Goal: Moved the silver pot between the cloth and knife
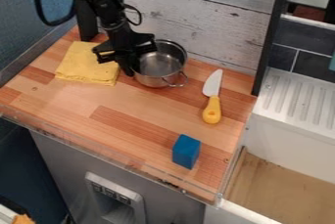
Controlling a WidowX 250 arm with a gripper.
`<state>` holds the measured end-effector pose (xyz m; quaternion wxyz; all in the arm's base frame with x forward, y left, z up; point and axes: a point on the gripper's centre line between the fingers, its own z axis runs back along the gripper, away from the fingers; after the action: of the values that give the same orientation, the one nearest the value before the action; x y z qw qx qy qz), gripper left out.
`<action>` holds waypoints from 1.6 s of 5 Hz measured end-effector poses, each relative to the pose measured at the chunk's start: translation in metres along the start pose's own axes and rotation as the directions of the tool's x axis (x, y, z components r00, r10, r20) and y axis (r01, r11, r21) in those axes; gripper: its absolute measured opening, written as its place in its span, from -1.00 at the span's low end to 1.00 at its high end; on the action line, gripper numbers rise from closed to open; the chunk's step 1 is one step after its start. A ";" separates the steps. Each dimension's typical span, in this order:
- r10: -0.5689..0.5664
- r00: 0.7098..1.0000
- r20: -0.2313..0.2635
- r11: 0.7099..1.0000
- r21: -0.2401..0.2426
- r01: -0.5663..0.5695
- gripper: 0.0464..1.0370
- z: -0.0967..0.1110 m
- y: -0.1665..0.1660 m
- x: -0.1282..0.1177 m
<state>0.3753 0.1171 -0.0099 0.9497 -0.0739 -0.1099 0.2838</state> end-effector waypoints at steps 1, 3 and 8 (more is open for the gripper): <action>0.005 1.000 -0.002 1.000 0.008 -0.005 -0.95 -0.006 -0.001 0.004; -0.007 0.999 -0.043 1.000 0.005 0.008 -0.57 -0.007 -0.008 0.001; 0.002 0.997 0.080 0.996 -0.084 0.005 0.93 0.061 -0.011 0.008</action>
<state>0.3723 0.1166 0.0523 0.9408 -0.1026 -0.1597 0.2810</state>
